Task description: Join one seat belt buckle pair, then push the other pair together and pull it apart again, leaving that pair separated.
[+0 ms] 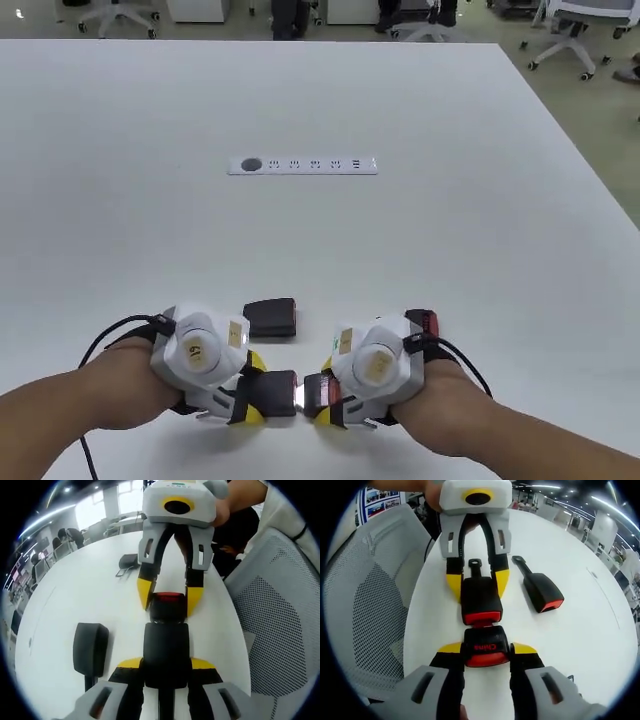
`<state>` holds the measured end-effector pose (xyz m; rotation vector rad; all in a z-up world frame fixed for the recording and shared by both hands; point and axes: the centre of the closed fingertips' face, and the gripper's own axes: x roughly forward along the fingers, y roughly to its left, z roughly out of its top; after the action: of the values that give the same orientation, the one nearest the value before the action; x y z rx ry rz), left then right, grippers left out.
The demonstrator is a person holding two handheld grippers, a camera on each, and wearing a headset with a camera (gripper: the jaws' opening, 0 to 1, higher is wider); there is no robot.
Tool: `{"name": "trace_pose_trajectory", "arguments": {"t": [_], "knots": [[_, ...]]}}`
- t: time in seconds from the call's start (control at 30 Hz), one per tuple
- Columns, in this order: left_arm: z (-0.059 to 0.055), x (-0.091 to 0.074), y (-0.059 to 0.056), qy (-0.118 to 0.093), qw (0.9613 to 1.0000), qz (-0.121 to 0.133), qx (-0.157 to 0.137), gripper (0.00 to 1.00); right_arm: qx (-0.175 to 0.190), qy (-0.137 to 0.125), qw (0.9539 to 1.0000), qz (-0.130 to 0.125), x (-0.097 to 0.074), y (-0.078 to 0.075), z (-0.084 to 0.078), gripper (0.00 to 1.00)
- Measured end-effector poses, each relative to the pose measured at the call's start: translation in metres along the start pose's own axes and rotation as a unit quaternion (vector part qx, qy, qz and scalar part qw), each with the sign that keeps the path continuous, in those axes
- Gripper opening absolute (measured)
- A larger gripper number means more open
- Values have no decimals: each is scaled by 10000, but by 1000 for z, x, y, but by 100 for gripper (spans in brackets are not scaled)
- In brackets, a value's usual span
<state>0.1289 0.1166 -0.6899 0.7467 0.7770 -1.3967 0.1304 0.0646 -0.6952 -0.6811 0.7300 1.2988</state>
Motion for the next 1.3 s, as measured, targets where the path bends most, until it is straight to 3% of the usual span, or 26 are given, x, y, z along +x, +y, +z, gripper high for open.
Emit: {"name": "trace_pose_trajectory", "arguments": {"t": [0.37, 0.5, 0.7, 0.8, 0.9, 1.0, 1.17, 1.3], "knots": [[1, -1, -1, 116, 9999, -33, -34, 34, 70, -14, 10000, 8, -1, 2, 1, 35], [0, -1, -1, 252, 9996, 14, -139, 35, -47, 155, 9999, -6, -1, 1, 2, 35], [-1, -5, 0, 366, 9991, 146, -136, 37, 26, 191, 9998, 8, -3, 3, 0, 38], [2, -12, 2, 290, 9990, 284, -193, 38, 170, -4, 9998, 41, -10, 3, 5, 38], [12, -22, 2, 71, 9988, 357, -340, 38, 235, -157, 9996, 28, -22, 2, 11, 39], [19, -29, 4, -49, 9987, 408, -286, 40, 294, -253, 9992, -36, -32, -1, 13, 38], [30, -40, 24, -155, 9979, 593, -204, 40, 376, -354, 9983, -256, -49, -18, 9, 37], [30, -44, 46, -177, 9964, 788, -248, 42, 440, -319, 9975, -461, -59, -38, -2, 36]]}}
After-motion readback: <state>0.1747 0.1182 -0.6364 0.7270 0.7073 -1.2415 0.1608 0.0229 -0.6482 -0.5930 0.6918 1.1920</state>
